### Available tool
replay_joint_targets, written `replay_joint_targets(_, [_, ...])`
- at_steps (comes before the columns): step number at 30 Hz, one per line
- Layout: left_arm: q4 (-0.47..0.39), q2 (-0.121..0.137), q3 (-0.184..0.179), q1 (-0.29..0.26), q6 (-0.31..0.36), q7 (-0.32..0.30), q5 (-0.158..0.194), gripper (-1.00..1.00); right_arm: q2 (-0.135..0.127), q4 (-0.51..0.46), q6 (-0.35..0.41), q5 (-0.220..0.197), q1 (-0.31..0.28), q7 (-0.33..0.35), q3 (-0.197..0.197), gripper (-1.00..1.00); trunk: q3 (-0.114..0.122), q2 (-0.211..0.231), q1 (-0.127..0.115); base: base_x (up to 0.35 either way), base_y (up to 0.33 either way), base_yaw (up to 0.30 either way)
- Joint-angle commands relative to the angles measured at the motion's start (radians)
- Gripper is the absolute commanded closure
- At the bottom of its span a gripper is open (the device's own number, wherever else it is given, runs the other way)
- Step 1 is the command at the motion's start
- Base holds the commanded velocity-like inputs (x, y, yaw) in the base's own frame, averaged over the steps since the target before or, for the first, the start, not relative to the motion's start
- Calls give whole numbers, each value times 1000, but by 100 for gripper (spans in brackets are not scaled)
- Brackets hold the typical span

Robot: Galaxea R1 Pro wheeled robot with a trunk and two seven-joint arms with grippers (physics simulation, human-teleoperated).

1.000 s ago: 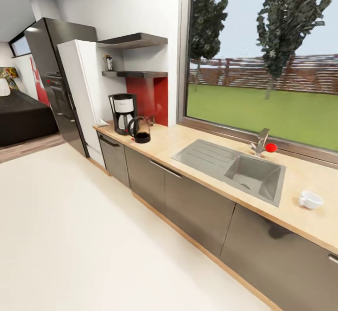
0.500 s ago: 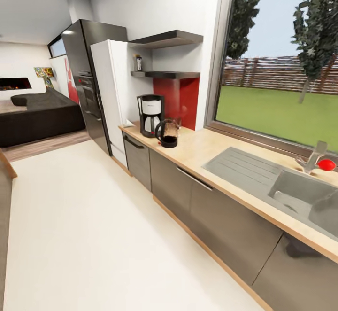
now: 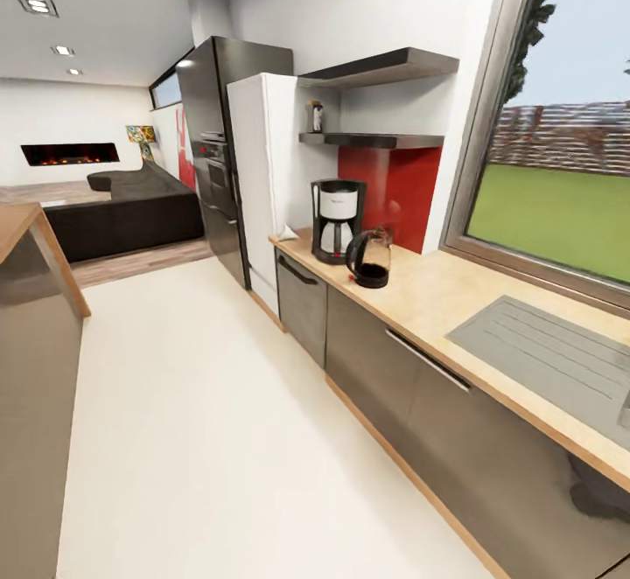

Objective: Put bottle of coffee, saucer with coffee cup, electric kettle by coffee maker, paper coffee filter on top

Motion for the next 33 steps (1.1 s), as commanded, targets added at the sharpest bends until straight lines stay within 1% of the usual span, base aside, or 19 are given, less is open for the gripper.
replay_joint_targets(1, [1, 0, 1, -1, -3, 1, 0, -100, 0, 0, -2, 4, 0, 0, 0, -100, -2, -2, 1, 315, 111, 271])
replay_joint_targets(16, [1, 0, 1, -1, -4, 1, 0, -100, 0, -1, -2, 4, 0, 0, 0, -100, -2, -2, 1, 334, 14, 257])
replay_joint_targets(33, [1, 0, 0, -1, -3, 1, 0, -100, -3, 3, -3, 10, 0, 7, 6, -100, -2, -2, 1, 337, 15, 18])
